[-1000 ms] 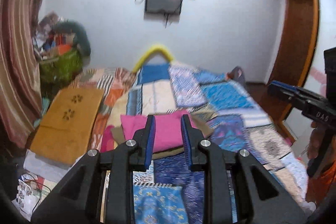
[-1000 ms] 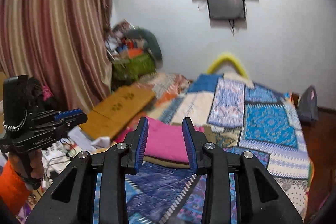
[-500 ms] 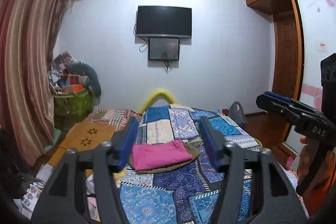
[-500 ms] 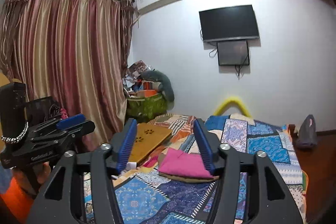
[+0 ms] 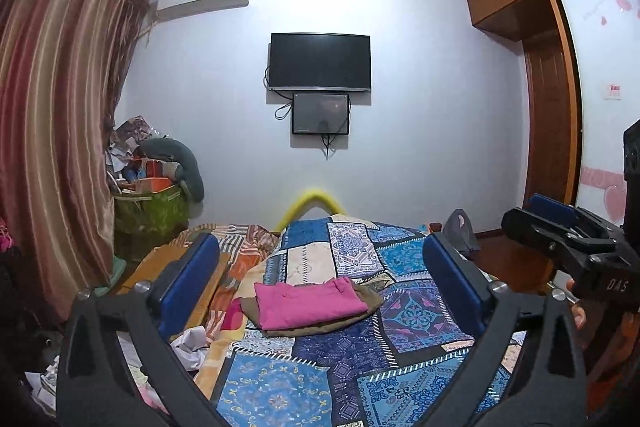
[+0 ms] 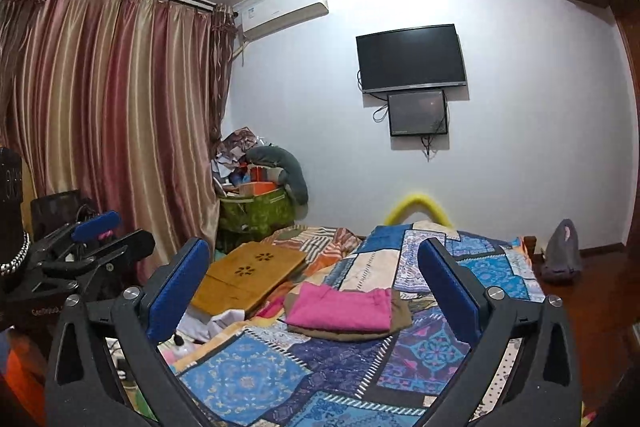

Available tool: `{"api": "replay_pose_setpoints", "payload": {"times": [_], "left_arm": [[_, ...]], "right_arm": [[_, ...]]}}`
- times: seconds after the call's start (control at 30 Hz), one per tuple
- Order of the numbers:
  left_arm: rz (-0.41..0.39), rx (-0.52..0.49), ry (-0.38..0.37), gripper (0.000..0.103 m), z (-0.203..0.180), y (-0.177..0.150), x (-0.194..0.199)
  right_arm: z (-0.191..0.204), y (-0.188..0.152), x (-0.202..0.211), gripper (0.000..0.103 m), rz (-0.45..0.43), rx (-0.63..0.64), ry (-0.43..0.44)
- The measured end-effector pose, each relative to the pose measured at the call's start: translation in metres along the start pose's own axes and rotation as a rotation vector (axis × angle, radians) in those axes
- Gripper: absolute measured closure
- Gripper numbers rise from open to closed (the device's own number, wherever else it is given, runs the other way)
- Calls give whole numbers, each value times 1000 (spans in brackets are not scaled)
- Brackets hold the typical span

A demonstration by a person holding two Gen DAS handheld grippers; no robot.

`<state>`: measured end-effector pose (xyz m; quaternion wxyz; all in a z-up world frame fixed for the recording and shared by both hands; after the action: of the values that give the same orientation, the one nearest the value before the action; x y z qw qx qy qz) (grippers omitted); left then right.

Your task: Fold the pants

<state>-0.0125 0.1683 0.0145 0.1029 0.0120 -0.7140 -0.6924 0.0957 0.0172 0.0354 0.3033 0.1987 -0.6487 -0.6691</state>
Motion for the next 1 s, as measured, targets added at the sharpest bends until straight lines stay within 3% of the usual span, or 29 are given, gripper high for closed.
{"api": "replay_pose_setpoints", "payload": {"times": [1.0], "left_arm": [[49,21,-18,0,2,-17,-19]], "right_arm": [[-5,-13,11,0,17,6,-37]]}}
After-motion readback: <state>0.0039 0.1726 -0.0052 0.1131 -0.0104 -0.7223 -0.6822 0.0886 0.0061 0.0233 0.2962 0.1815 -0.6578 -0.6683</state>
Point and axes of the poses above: each gripper's, at about its wrist camera, not at the fingertips, and x roughly against the way its jaws point, z to its left, y to its top, the point moved 5 cm from there along -x, roughly the way its jaws point, and after that the axes turned 7 degrees about -y, right-handed, at the moved point
